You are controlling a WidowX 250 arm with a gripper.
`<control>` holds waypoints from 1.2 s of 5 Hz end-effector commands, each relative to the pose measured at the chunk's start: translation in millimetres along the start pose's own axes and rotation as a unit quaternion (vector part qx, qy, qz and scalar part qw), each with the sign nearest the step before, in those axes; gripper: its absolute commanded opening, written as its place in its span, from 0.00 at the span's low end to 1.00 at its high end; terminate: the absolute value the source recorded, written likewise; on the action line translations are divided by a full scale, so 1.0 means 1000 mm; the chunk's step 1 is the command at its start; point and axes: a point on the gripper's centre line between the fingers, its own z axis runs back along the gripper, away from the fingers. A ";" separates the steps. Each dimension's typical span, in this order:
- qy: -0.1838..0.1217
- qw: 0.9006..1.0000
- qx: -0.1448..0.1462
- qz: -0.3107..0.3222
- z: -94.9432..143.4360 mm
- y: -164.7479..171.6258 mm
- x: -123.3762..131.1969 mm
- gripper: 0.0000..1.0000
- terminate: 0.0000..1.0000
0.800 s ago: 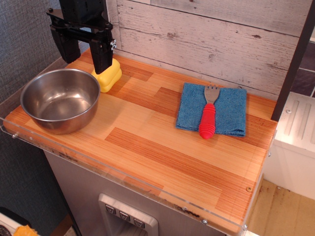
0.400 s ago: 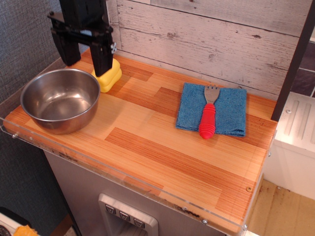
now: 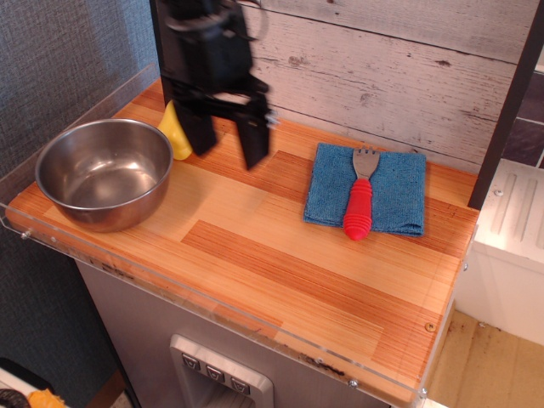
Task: Pick up the red fork and place it on the right of the pot
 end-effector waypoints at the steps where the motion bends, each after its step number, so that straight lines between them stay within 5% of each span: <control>1: 0.018 0.997 0.008 -0.080 -0.017 -0.051 0.004 1.00 0.00; 3: 0.055 0.990 0.046 -0.118 -0.047 -0.063 -0.005 1.00 0.00; 6: 0.015 0.984 0.065 -0.166 -0.067 -0.084 0.016 1.00 0.00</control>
